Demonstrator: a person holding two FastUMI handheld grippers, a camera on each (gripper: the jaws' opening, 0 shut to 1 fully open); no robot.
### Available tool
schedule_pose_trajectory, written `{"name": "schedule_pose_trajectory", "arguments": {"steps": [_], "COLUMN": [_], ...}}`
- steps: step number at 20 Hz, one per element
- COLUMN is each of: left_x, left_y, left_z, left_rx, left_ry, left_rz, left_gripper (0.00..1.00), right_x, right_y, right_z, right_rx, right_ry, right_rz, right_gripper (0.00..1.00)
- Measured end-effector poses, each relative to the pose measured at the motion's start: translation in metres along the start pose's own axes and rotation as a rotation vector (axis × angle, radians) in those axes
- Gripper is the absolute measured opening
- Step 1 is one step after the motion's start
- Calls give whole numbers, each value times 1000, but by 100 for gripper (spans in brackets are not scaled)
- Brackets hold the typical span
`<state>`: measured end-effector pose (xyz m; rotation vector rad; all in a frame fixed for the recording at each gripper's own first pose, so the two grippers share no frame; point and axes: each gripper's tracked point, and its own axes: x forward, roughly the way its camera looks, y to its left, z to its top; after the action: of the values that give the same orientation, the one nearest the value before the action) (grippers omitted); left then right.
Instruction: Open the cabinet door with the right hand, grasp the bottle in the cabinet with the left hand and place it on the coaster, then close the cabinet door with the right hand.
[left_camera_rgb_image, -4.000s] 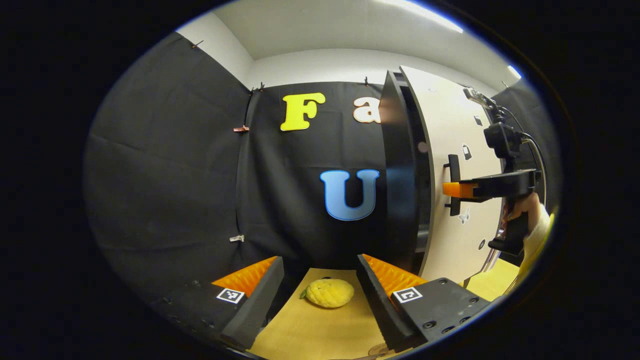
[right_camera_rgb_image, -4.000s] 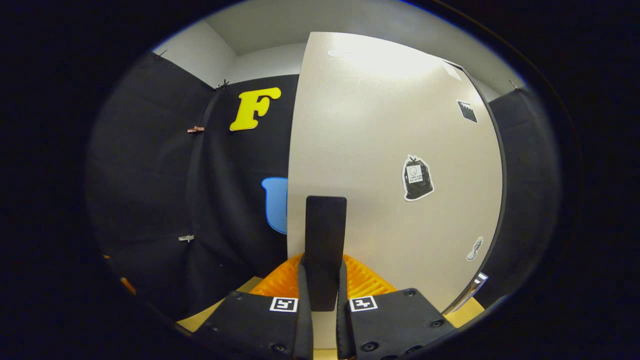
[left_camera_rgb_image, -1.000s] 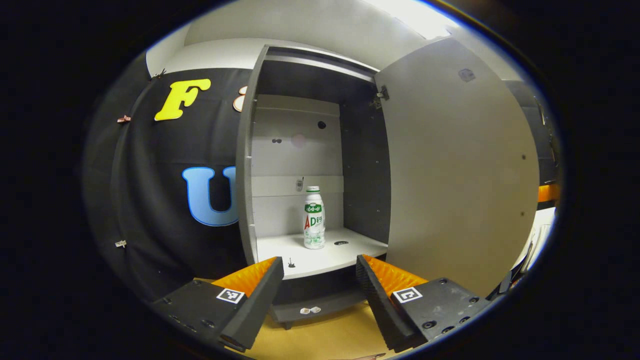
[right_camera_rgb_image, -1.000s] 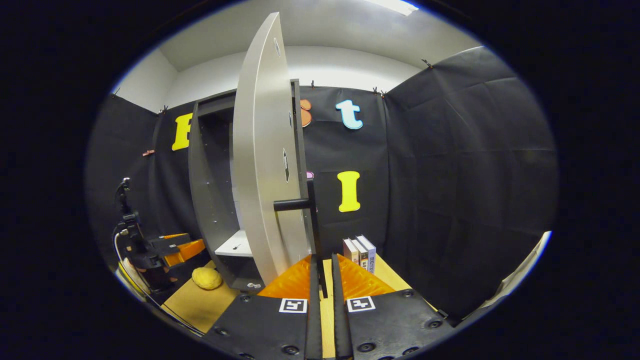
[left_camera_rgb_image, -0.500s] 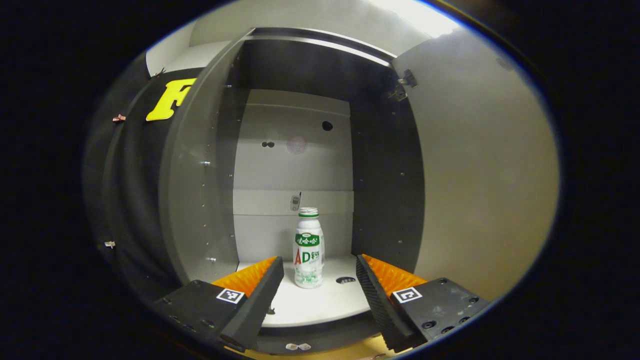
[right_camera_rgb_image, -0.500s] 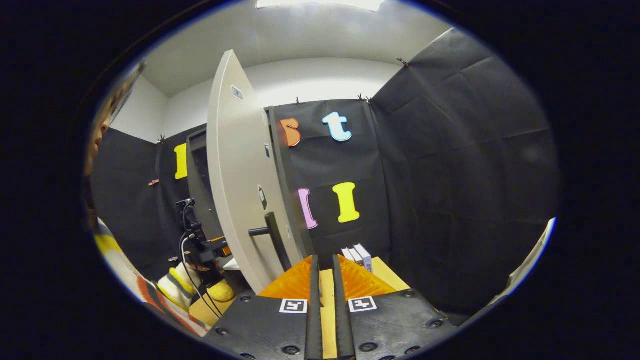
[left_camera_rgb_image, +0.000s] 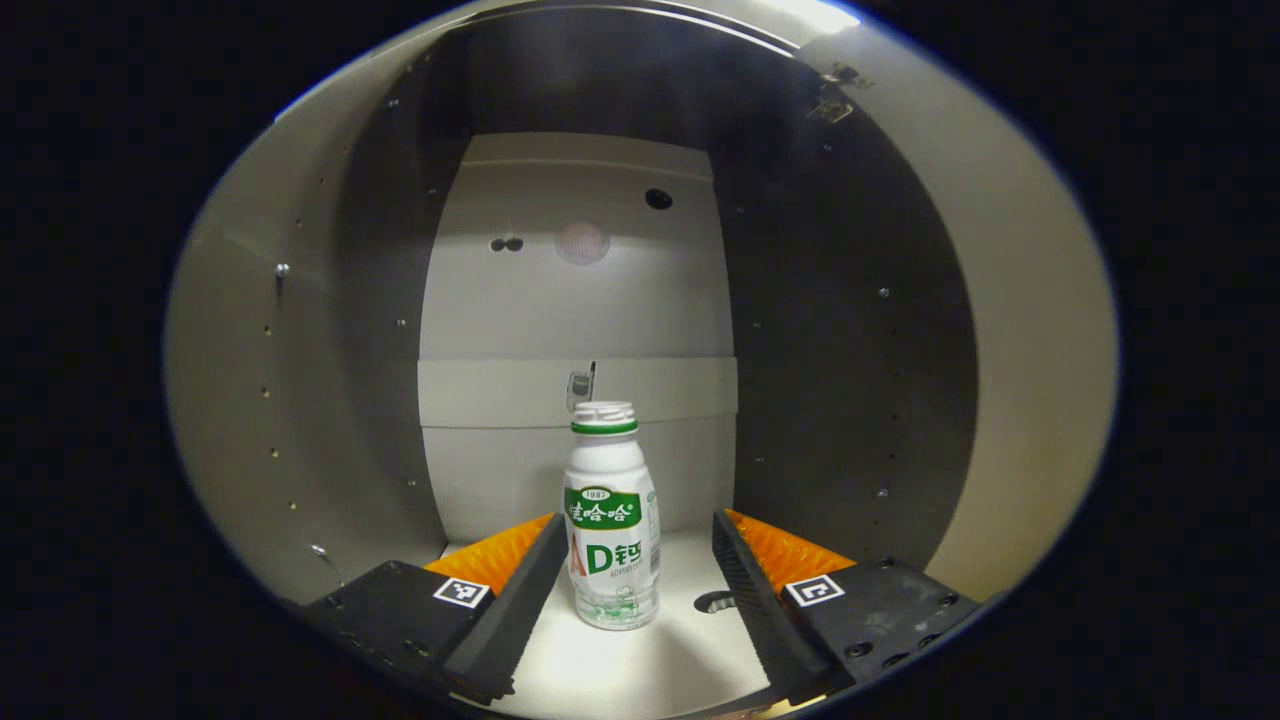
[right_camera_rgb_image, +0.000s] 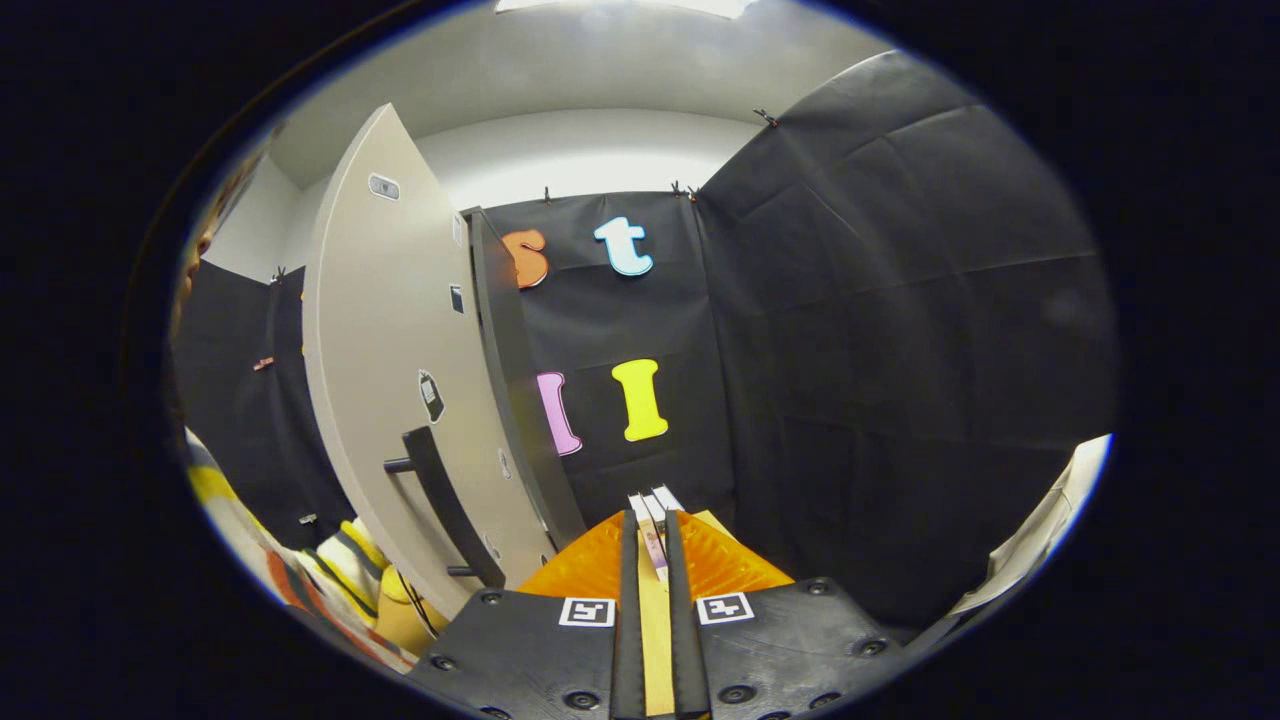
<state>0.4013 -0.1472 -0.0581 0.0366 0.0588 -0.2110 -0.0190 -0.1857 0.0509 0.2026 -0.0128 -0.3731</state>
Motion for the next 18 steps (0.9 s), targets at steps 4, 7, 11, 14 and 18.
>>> {"name": "schedule_pose_trajectory", "arguments": {"steps": [4,7,11,14,18], "left_x": [26,38,55,51,37], "left_y": [9,13,13,15,13], "left_z": [-8,-11,-15,-12,5], "left_rx": [-9,-1,-32,-58,-49], "left_ry": [20,36,51,43,1], "left_rz": [24,31,29,32,7], "left_gripper": [92,92,92,78,77], "right_x": [14,24,32,32,27], "right_y": [-6,-4,-5,0,2], "right_z": [-4,-5,-6,-4,-5], "right_rx": [-16,-19,-9,-8,-18], "right_ry": [20,35,46,44,46], "right_rz": [-33,-25,-22,-7,-3], "right_gripper": [15,15,14,23,23]}}
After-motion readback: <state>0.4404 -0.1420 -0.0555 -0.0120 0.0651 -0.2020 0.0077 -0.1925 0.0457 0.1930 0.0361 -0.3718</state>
